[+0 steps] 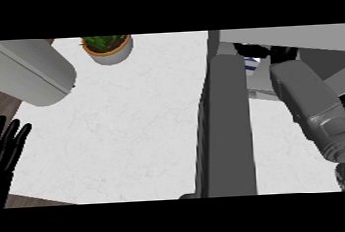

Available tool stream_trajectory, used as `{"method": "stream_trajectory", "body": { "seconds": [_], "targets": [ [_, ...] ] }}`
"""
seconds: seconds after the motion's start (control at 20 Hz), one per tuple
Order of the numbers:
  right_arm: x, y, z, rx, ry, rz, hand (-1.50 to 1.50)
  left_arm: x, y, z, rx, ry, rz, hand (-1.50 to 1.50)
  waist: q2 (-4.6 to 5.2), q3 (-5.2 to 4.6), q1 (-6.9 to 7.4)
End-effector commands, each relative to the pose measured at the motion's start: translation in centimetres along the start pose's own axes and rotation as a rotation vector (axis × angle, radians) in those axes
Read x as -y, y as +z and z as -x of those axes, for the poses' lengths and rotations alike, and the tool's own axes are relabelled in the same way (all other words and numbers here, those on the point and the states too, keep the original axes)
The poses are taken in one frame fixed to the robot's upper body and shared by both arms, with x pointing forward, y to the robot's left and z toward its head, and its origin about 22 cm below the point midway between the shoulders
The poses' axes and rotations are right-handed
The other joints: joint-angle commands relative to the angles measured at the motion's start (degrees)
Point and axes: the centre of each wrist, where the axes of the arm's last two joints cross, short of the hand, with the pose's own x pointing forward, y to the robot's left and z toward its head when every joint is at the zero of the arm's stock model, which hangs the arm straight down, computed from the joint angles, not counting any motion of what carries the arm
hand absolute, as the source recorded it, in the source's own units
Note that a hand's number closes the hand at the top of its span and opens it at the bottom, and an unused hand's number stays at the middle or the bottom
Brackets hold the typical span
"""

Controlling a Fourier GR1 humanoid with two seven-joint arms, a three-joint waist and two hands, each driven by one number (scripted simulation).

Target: Pick up the milk, place it into the microwave and close the microwave

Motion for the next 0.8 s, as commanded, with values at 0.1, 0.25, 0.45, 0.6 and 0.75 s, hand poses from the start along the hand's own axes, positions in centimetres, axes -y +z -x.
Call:
{"method": "stream_trajectory", "body": {
  "seconds": [0.1,0.25,0.45,0.6,0.75],
  "targets": [
    [-0.5,0.3,-0.2,0.012,0.084,0.048,-1.50,1.0,-1.0,0.3,-0.005,-0.010,0.026,-1.50,0.53,0.15,0.72],
    [-0.4,0.0,-0.4,-0.074,0.046,-0.012,-1.50,1.1,-1.5,0.0,0.003,-0.023,0.052,-1.50,0.84,0.24,1.69],
    [-1.3,0.3,-1.1,-0.097,-0.091,-0.081,-1.50,1.3,-1.7,0.6,0.009,-0.006,0.047,-1.50,0.59,0.26,1.47],
    [-1.7,0.8,-1.0,-0.091,-0.143,-0.137,-1.50,1.9,-2.0,0.8,-0.004,-0.019,0.057,-1.50,0.13,0.26,0.26],
    [-1.9,0.8,-1.1,-0.109,-0.165,-0.118,-1.50,2.4,-2.1,0.6,0.008,0.000,0.074,-1.50,0.01,0.23,0.78]
  ]
}}
